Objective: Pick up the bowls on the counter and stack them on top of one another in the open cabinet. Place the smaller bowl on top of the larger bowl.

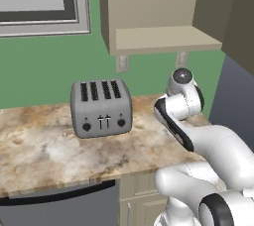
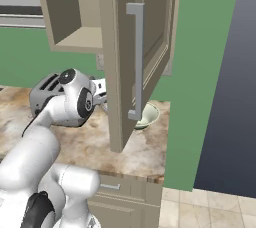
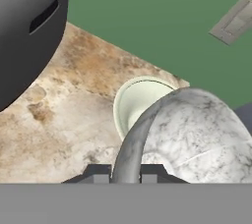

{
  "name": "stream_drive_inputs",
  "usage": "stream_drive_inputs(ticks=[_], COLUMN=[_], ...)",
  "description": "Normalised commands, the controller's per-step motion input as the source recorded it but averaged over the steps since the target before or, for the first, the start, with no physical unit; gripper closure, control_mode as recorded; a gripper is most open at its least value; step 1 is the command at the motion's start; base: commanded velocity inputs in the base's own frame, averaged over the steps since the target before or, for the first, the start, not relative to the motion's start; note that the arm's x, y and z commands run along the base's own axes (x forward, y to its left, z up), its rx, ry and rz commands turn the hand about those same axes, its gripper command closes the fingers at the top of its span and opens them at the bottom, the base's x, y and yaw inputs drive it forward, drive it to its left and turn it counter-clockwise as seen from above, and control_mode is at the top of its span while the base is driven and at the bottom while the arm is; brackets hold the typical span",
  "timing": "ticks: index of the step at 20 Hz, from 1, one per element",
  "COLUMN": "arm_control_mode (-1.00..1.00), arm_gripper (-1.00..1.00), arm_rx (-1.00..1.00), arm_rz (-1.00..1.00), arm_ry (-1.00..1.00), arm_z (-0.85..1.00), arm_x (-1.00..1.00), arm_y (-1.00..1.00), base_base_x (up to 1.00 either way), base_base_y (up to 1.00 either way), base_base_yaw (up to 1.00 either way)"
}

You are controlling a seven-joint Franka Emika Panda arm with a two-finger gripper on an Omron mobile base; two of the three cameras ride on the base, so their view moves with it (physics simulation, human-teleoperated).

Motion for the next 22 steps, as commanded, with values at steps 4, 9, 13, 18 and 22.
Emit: stream_drive_inputs(ticks=[4, 9, 13, 18, 22], arm_control_mode=[-1.00, -1.00, -1.00, -1.00, -1.00], arm_gripper=[1.00, 1.00, 1.00, 1.00, 1.00], arm_rx=[0.00, -0.05, -0.05, -0.02, 0.00], arm_rz=[0.00, 0.00, 0.00, -0.01, 0.00], arm_ry=[0.00, 0.00, 0.00, 0.00, 0.01], arm_z=[-0.05, -0.11, -0.13, -0.13, -0.05], arm_x=[0.18, 0.29, 0.25, 0.07, 0.08], arm_y=[-0.14, -0.08, -0.11, -0.23, -0.25], base_base_x=[0.00, 0.00, 0.00, 0.00, 0.00], base_base_y=[0.00, 0.00, 0.00, 0.00, 0.00], base_base_yaw=[0.00, 0.00, 0.00, 0.00, 0.00])
